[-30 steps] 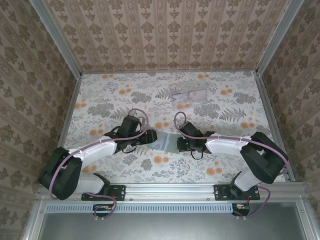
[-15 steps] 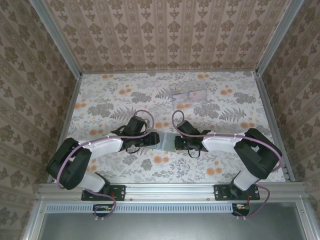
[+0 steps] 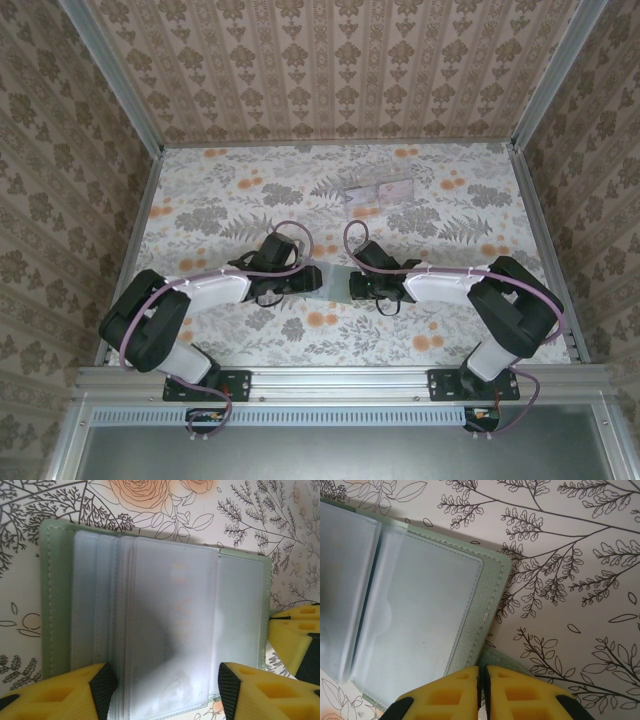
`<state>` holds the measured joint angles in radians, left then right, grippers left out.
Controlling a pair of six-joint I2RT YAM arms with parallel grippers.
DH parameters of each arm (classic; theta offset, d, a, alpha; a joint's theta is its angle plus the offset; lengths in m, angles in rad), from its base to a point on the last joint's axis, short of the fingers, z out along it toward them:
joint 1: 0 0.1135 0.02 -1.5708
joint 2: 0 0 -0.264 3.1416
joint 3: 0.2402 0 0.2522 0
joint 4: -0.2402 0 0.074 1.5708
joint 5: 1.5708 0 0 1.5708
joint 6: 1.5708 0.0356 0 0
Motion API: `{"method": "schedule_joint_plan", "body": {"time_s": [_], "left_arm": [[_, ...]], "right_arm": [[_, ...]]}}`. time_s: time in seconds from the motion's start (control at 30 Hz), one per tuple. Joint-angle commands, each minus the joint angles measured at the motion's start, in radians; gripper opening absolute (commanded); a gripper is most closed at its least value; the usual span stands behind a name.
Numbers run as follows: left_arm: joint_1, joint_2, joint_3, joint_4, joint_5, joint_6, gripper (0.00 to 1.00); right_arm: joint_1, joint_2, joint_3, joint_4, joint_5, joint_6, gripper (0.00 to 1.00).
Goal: Take the credit cards out of the card holder
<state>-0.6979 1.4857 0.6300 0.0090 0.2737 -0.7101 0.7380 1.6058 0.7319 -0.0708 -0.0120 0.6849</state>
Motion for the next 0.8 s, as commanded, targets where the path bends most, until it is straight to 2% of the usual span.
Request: {"method": "schedule_joint_plan", "body": {"time_s": [0.0,0.23,0.77], "left_arm": [[-0.014,-0.010,0.023,-0.014,0.019,0.001,0.66],[-0.018,-0.075,0.056,-0.084,-0.046,0.041,0.67],[-0.039,-0.006,0.076,-0.026,0.007,0.032,0.65]], "right_arm": [[0.004,0.035,0.008,-0.024,-0.007,0.010,0.15],[0.004,0.035,0.003,-0.019,-0.008,0.015,0.15],[0.005,0.046,-0.005,-0.001,-0.024,0.027,0.15]]}}
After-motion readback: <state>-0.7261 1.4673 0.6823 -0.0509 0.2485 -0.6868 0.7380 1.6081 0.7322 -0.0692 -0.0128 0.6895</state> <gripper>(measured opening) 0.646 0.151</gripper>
